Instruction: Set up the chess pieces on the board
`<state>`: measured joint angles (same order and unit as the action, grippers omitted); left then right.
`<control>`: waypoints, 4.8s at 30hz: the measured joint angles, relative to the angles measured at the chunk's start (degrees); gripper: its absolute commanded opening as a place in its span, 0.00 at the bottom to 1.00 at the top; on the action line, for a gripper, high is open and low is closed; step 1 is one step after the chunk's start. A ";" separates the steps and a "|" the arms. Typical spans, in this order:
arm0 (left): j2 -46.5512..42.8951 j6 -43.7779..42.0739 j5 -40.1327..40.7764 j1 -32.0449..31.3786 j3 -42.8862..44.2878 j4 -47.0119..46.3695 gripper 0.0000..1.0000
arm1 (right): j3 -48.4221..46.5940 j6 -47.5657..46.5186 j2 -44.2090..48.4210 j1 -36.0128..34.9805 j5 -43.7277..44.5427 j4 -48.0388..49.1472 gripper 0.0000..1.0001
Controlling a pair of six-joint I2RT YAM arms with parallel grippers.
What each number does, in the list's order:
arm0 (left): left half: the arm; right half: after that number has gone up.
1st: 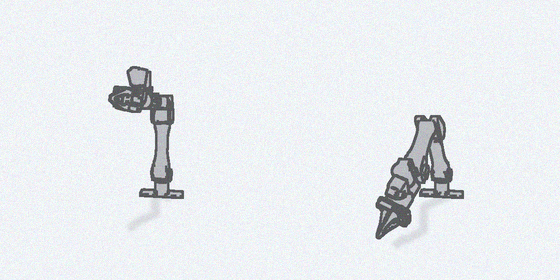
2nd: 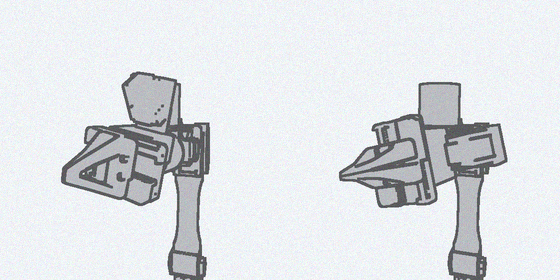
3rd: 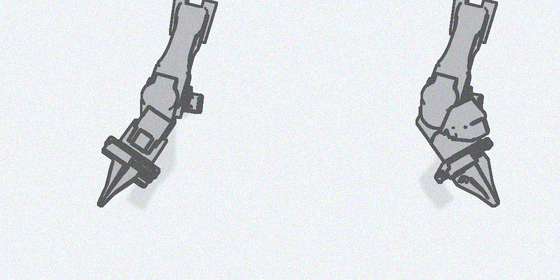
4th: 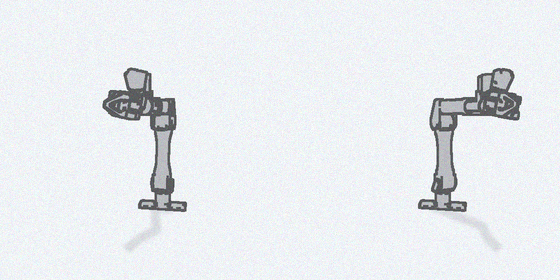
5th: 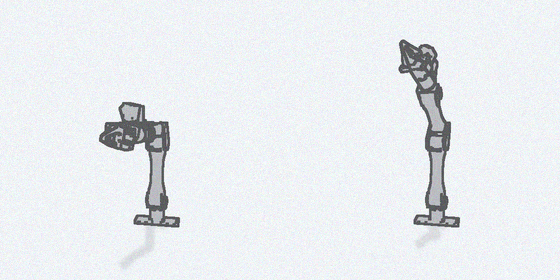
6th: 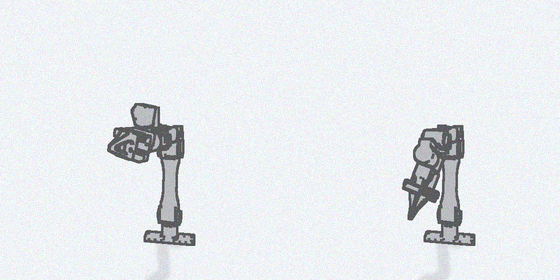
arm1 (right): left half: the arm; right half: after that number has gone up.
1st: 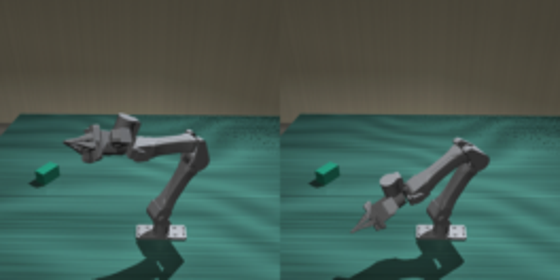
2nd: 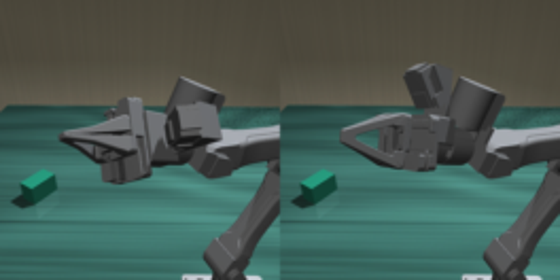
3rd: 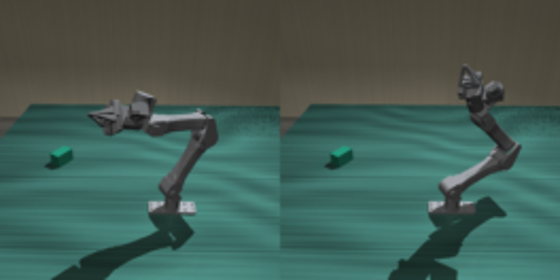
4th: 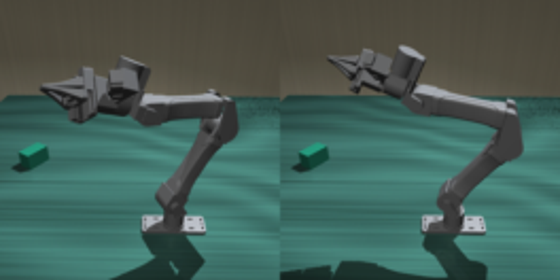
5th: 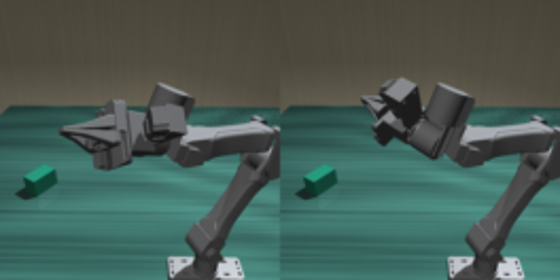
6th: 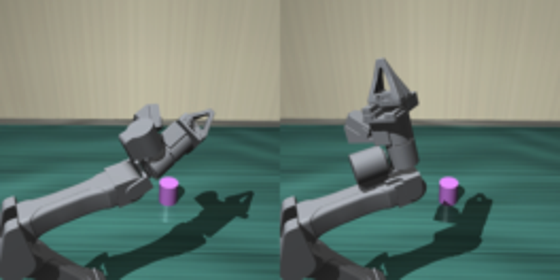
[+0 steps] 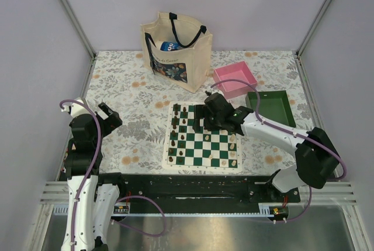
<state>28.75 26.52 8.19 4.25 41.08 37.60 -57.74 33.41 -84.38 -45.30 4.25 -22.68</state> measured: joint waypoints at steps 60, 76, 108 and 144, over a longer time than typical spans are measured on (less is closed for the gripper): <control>-0.63 0.02 0.11 0.11 0.00 0.00 0.99 | -3.96 0.37 -6.19 0.04 -6.32 2.36 0.80; 0.15 0.02 0.22 0.15 0.00 0.04 0.99 | -5.29 -2.67 0.83 0.04 2.62 0.83 1.00; -0.04 0.04 -1.05 0.15 0.00 0.00 0.99 | -7.85 -4.55 -8.35 0.04 1.22 -3.61 0.73; -0.04 0.04 -1.42 0.20 -0.02 -0.02 0.99 | -6.51 0.17 -13.90 0.07 7.13 -3.52 0.49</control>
<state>28.71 26.57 6.76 4.45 41.06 37.58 -64.25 33.58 -98.28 -45.23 11.38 -26.20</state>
